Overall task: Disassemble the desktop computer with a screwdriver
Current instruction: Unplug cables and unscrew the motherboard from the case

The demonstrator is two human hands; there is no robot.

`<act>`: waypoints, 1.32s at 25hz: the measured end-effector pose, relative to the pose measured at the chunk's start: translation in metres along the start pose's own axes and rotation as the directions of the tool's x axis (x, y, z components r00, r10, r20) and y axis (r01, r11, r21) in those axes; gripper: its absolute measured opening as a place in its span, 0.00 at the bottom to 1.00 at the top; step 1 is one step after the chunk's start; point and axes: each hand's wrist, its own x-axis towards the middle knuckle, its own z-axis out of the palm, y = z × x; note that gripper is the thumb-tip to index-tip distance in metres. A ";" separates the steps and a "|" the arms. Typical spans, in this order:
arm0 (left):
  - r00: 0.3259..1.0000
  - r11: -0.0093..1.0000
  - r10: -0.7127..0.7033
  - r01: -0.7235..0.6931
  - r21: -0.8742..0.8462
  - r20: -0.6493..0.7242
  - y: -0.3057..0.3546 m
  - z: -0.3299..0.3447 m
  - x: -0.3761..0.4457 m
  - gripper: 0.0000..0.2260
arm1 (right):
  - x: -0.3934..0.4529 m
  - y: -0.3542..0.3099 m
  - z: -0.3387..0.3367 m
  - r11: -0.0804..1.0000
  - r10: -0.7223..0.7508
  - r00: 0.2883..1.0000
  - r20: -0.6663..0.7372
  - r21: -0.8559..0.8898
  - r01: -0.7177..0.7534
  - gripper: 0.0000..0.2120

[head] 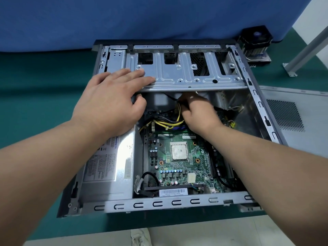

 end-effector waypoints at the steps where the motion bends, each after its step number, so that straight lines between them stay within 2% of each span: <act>1: 1.000 1.000 -0.001 0.001 0.000 -0.001 0.001 0.000 0.000 0.25 | -0.003 -0.001 -0.001 0.999 -0.028 0.998 0.055 -0.041 0.031 0.15; 4: 1.000 1.000 -0.002 0.002 -0.004 0.000 0.000 0.000 0.000 0.26 | -0.008 -0.005 -0.007 0.998 -0.044 0.992 0.117 -0.039 0.049 0.19; 6: 1.000 1.000 -0.003 0.003 -0.005 0.002 0.000 -0.001 -0.001 0.26 | -0.012 -0.010 -0.012 0.999 0.000 0.990 0.144 -0.038 0.006 0.17; 9: 1.000 1.000 -0.002 0.002 0.004 0.014 0.001 -0.003 -0.002 0.25 | -0.018 -0.015 -0.026 0.991 0.057 0.971 0.232 -0.131 -0.027 0.12; 11: 1.000 1.000 -0.006 0.006 0.006 0.027 0.002 -0.005 -0.002 0.25 | -0.031 -0.017 -0.040 0.976 0.046 0.947 0.316 -0.217 0.025 0.09; 13: 0.999 1.000 -0.011 0.010 0.004 0.043 0.003 -0.007 -0.003 0.25 | -0.049 -0.014 -0.059 0.951 -0.014 0.921 0.390 -0.279 0.132 0.16; 15: 0.998 1.000 -0.008 0.008 0.006 0.055 0.003 -0.008 -0.003 0.25 | -0.062 -0.010 -0.081 0.938 -0.071 0.929 0.363 -0.292 0.186 0.20; 17: 0.998 1.000 -0.007 0.007 0.009 0.059 0.003 -0.008 -0.003 0.25 | -0.061 -0.004 -0.093 0.940 -0.081 0.948 0.308 -0.294 0.176 0.18; 20: 0.998 1.000 -0.015 0.015 0.007 0.068 0.003 -0.008 -0.003 0.25 | -0.044 -0.003 -0.087 0.945 0.062 0.944 0.323 -0.325 0.049 0.13; 24: 0.997 1.000 -0.012 0.013 -0.006 0.074 0.004 -0.009 -0.002 0.25 | -0.024 -0.007 -0.056 0.947 0.179 0.961 0.213 -0.302 -0.109 0.09; 28: 0.998 1.000 -0.001 0.001 -0.007 0.065 0.005 -0.008 -0.003 0.26 | -0.004 -0.001 -0.036 0.949 0.235 0.944 0.232 -0.264 -0.172 0.16; 31: 0.997 0.998 0.069 -0.069 -0.008 0.040 0.007 -0.009 -0.006 0.26 | -0.001 0.008 -0.030 0.956 0.175 0.968 0.181 -0.265 -0.123 0.17; 33: 0.980 0.979 0.196 -0.195 -0.057 0.022 0.017 -0.011 -0.011 0.24 | 0.001 0.013 -0.027 0.952 0.143 0.980 0.139 -0.289 -0.098 0.15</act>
